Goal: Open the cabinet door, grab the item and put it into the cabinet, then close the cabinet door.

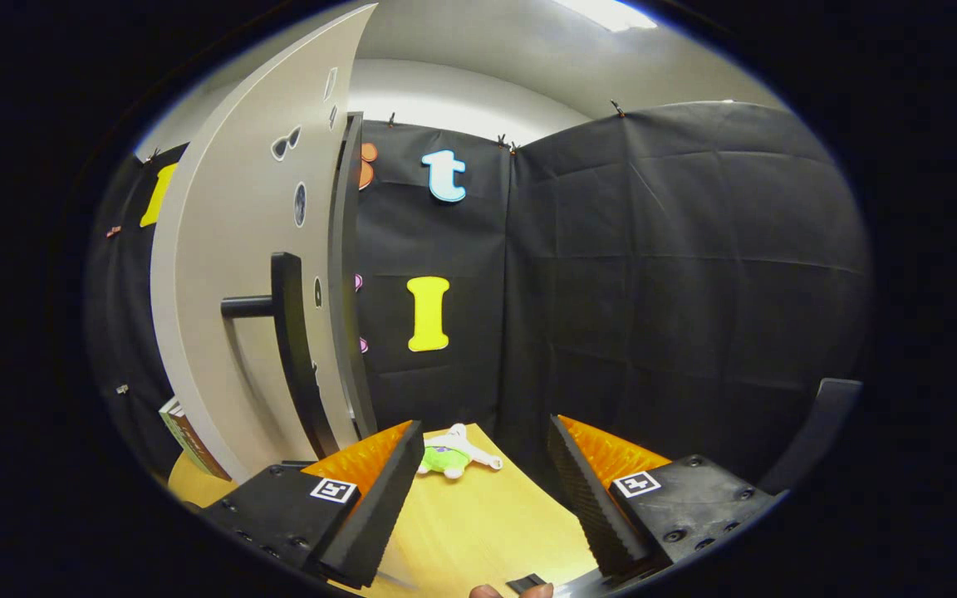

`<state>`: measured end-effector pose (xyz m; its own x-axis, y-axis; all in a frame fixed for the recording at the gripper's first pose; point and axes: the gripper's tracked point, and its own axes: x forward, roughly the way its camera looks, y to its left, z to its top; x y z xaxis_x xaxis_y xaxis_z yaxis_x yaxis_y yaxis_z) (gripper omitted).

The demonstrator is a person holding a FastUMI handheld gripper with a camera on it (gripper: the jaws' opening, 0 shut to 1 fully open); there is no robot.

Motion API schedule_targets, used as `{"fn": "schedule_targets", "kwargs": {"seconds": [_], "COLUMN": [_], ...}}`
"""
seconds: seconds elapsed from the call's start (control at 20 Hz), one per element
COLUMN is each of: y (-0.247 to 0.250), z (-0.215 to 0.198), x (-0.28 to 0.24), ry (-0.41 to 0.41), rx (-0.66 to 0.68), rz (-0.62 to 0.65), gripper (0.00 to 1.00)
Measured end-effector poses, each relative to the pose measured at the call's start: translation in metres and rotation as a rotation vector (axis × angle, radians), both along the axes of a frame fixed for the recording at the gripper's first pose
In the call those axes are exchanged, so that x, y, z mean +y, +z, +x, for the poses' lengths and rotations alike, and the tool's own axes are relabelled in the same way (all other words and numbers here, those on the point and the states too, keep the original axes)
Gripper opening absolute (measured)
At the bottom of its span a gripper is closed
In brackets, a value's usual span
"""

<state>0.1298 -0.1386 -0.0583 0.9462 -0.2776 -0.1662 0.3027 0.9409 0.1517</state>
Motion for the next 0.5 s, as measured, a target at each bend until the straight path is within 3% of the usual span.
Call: {"fn": "schedule_targets", "kwargs": {"seconds": [0.5], "y": [0.002], "z": [-0.012], "x": [0.031], "ry": [0.01], "rx": [-0.002], "rz": [0.015], "gripper": [0.96]}}
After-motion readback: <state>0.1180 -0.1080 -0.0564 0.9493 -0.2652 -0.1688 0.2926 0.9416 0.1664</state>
